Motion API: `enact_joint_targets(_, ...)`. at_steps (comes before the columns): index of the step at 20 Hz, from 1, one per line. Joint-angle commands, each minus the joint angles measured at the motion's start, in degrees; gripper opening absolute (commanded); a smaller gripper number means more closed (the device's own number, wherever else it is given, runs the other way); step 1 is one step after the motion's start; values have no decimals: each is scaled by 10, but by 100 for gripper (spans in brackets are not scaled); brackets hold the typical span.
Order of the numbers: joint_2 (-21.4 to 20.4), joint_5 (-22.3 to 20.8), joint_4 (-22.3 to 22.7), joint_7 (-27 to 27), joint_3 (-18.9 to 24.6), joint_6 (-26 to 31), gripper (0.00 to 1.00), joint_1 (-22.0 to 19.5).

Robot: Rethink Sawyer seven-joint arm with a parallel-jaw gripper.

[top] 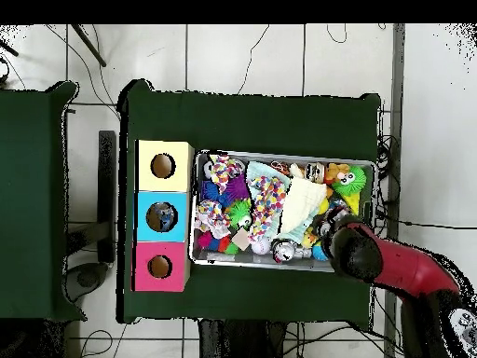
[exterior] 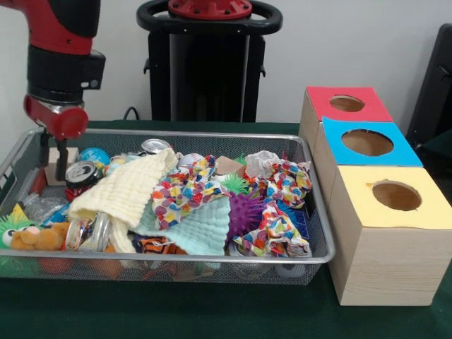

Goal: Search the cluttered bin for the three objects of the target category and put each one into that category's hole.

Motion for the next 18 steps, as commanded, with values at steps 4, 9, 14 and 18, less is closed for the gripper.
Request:
enact_joint_targets(4, 86, -62, -13, -42, 77, -78, 100, -66)
enact_joint_targets(9, 103, -363, 31, -282, 445, -23, 100, -300)
enact_joint_targets(14, 136, -355, 49, -520, 619, 110, 100, -385)
enact_joint_targets(18, 138, -272, 22, -721, 634, 230, 100, -380)
